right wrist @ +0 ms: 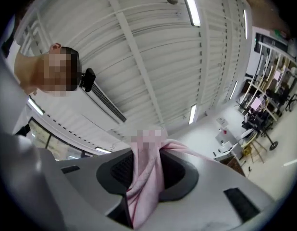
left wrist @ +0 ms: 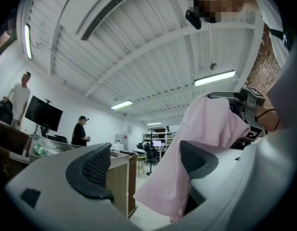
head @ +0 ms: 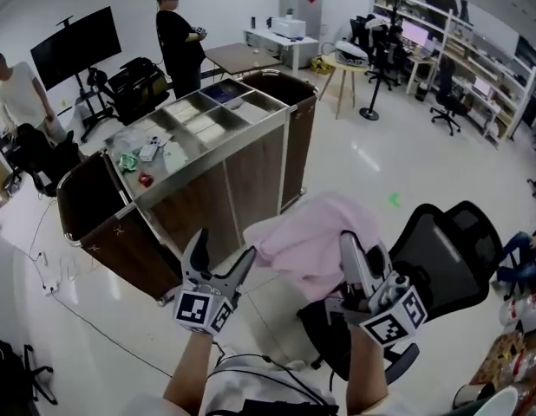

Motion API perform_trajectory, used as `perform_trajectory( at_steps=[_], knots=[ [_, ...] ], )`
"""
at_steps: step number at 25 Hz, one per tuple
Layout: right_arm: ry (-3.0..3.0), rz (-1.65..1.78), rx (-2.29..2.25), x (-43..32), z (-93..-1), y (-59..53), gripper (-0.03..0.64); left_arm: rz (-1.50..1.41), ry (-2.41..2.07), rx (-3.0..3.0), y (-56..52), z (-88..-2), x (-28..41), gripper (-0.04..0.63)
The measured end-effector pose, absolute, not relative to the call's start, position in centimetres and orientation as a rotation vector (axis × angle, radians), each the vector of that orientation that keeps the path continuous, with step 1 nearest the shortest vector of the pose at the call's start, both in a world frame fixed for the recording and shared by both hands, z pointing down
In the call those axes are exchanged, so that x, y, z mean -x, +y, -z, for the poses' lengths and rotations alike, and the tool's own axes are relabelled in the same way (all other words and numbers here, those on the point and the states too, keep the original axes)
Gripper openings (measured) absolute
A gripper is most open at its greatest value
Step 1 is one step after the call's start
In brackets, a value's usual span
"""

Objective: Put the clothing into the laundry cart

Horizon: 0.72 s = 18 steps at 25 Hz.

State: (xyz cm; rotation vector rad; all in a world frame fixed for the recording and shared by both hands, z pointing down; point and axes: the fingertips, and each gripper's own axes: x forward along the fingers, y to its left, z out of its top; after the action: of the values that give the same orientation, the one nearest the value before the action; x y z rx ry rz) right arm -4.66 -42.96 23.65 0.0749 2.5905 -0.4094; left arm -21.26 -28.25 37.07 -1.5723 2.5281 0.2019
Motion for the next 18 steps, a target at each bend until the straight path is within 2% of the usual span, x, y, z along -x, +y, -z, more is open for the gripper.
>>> perform_trajectory(
  at_steps=[18],
  knots=[
    [2.56, 0.63, -0.661, 31.9, -23.6, -14.3, 0.124, -0.14, 2.768, 0.936, 7.0, -36.4, 37.7, 0.439]
  ],
)
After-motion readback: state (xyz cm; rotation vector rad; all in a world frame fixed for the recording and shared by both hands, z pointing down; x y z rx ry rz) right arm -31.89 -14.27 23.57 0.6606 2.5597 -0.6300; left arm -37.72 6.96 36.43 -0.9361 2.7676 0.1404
